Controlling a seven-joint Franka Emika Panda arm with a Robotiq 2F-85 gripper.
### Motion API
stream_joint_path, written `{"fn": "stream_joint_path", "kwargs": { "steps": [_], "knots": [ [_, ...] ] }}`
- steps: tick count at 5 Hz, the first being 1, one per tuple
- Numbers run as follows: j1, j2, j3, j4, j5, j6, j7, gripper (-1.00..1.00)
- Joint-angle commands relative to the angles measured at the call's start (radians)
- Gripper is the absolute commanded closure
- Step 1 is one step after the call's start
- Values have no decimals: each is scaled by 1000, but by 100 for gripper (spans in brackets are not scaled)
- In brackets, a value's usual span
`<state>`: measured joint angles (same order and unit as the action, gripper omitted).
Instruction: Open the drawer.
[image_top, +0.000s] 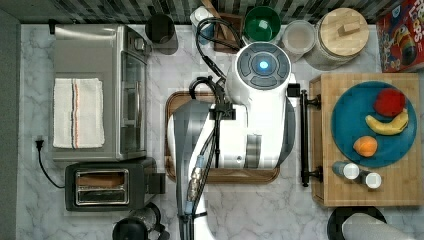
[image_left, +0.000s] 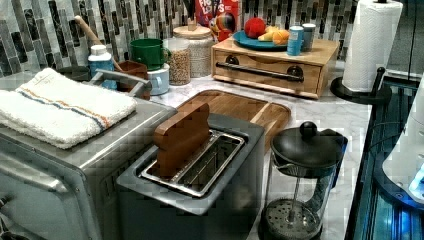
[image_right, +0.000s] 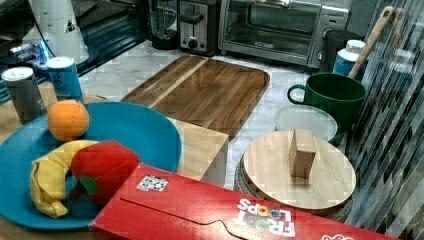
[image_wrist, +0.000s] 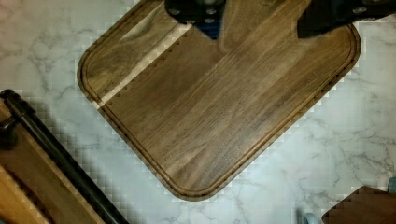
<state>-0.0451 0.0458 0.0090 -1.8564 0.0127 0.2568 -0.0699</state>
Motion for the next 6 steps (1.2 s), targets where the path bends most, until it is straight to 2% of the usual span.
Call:
{"fn": "stream_joint_path", "kwargs": {
  "steps": [1, 2, 3, 5, 6],
  "knots": [
    [-13, 2, 7, -1, 0, 1, -1, -100],
    [-10, 29, 3, 28, -30, -16, -27, -100],
    [-11, 28, -12, -11, -77, 48, -124, -100],
    [-77, 53, -60, -58, -95, 168, -527, -100],
    [-116, 99, -78, -23, -82, 184, -718, -100]
  ]
}}
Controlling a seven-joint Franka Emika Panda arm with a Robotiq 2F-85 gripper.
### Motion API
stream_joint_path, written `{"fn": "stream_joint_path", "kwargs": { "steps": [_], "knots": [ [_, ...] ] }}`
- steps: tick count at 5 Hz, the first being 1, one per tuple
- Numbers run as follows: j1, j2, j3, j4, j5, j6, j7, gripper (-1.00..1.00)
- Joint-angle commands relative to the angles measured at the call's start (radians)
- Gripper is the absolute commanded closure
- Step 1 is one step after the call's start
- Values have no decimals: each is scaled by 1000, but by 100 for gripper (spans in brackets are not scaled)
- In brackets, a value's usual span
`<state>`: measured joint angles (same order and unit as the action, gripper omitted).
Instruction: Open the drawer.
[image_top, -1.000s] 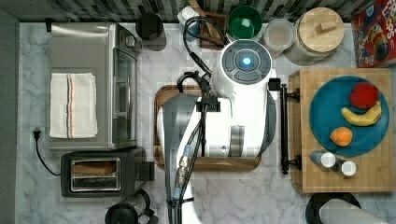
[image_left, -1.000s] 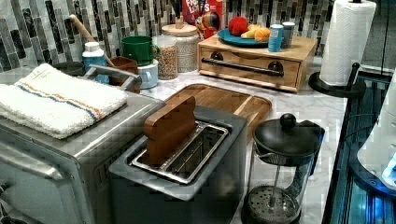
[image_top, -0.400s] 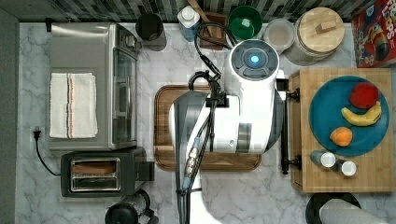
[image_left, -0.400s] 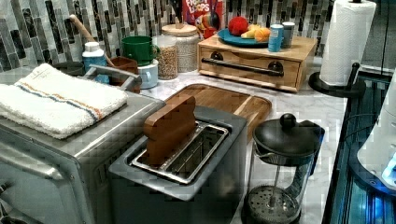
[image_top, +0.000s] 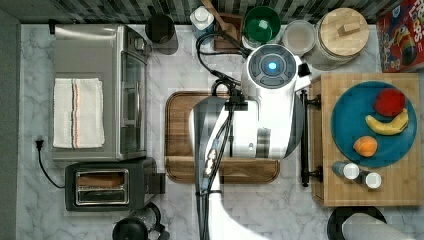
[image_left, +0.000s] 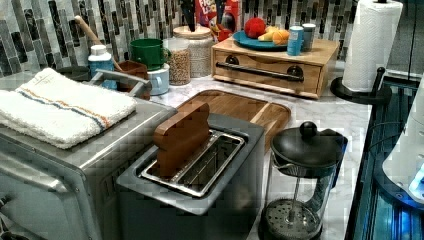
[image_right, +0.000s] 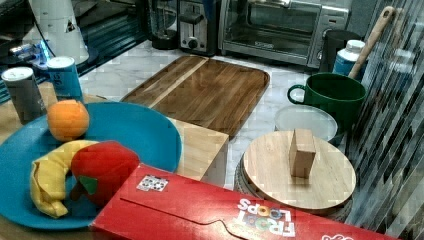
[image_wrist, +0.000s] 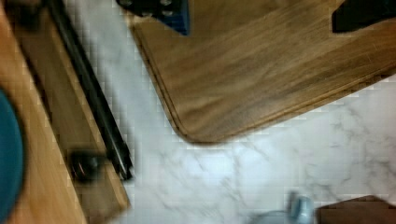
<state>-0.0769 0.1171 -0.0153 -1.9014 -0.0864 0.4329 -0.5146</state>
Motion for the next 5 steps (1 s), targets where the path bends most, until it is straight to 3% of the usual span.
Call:
{"fn": "stream_joint_path", "kwargs": {
  "steps": [1, 2, 5],
  "knots": [
    [-105, 53, -75, 39, 4, 27, -398, -100],
    [-132, 73, -78, 44, -6, 52, -468, -100],
    [-170, 89, -59, -14, -32, 137, -429, -100]
  ]
}}
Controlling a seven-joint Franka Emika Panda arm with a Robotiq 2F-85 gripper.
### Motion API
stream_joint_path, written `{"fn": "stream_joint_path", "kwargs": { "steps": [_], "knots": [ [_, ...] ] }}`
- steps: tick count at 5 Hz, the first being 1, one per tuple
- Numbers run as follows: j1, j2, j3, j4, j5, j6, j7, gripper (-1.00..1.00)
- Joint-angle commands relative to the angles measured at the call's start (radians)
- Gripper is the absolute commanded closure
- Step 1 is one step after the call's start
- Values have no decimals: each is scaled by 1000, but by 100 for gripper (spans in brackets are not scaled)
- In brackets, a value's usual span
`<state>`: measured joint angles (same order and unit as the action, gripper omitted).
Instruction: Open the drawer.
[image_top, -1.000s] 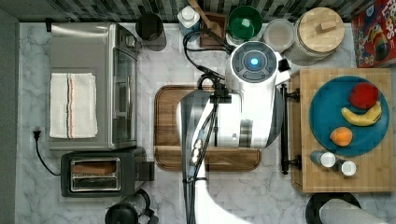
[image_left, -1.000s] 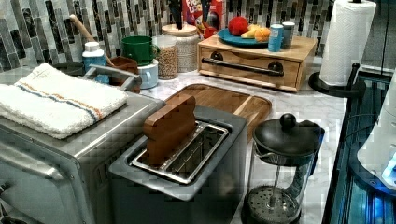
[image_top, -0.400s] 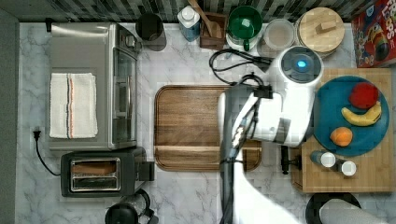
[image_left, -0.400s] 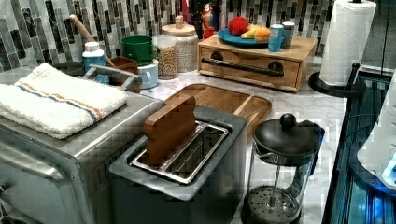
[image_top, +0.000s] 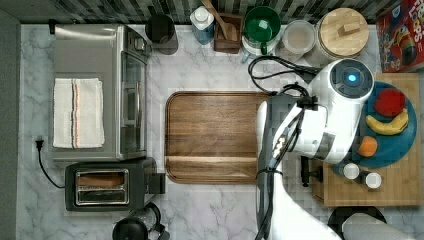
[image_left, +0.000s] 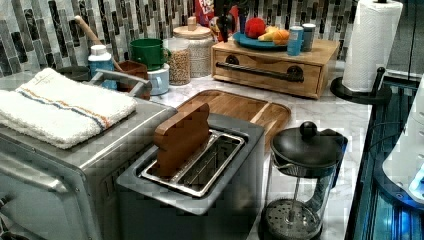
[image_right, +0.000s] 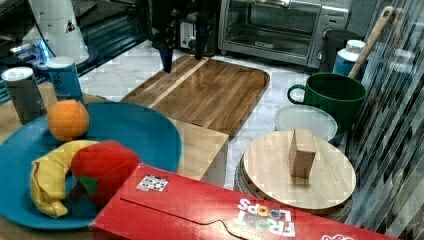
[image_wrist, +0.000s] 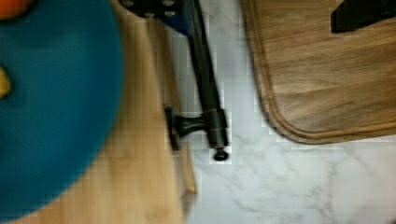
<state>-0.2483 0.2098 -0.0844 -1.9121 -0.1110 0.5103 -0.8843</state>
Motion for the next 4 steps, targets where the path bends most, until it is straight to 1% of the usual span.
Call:
{"fn": "stream_joint_path", "kwargs": {
  "steps": [1, 2, 3, 4],
  "knots": [
    [-17, 3, 1, -37, 17, 114, -114, -100],
    [-19, 7, 2, -53, 31, 120, -103, -100],
    [-14, -5, 7, -121, 25, 182, -50, -100],
    [-20, -9, 14, -143, 39, 181, -35, -100]
  ]
}}
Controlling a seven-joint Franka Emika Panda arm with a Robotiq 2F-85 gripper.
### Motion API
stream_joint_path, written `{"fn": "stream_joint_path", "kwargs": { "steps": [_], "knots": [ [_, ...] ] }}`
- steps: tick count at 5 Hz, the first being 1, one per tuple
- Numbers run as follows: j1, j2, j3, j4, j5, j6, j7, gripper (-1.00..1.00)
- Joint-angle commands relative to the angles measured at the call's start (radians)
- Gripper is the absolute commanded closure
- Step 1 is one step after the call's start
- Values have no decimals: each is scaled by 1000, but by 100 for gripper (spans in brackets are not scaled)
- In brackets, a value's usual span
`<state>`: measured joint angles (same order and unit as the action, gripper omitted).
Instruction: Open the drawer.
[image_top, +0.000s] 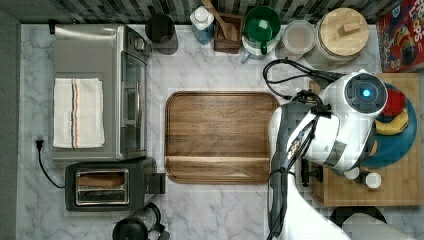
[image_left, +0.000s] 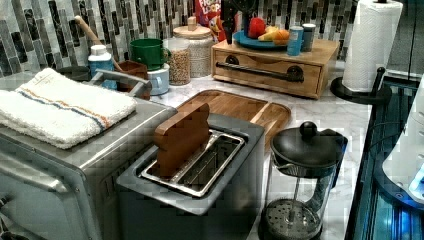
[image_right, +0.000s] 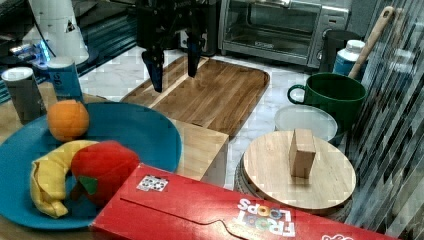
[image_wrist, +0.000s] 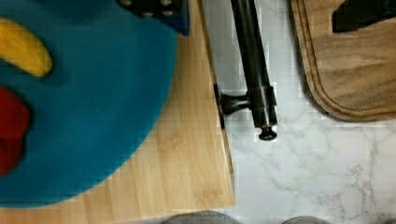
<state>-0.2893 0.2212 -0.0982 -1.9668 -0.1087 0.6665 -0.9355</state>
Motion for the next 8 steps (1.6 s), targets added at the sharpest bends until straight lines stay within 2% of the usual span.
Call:
{"fn": "stream_joint_path", "kwargs": {
  "steps": [1, 3, 5, 8],
  "knots": [
    [49, -22, 17, -122, -6, 32, 82, -100],
    [30, 25, -1, -178, -43, 188, 89, -100],
    [57, 84, -4, -195, -54, 264, 192, -100],
    [67, 106, 19, -141, -31, 131, 169, -100]
  ]
}}
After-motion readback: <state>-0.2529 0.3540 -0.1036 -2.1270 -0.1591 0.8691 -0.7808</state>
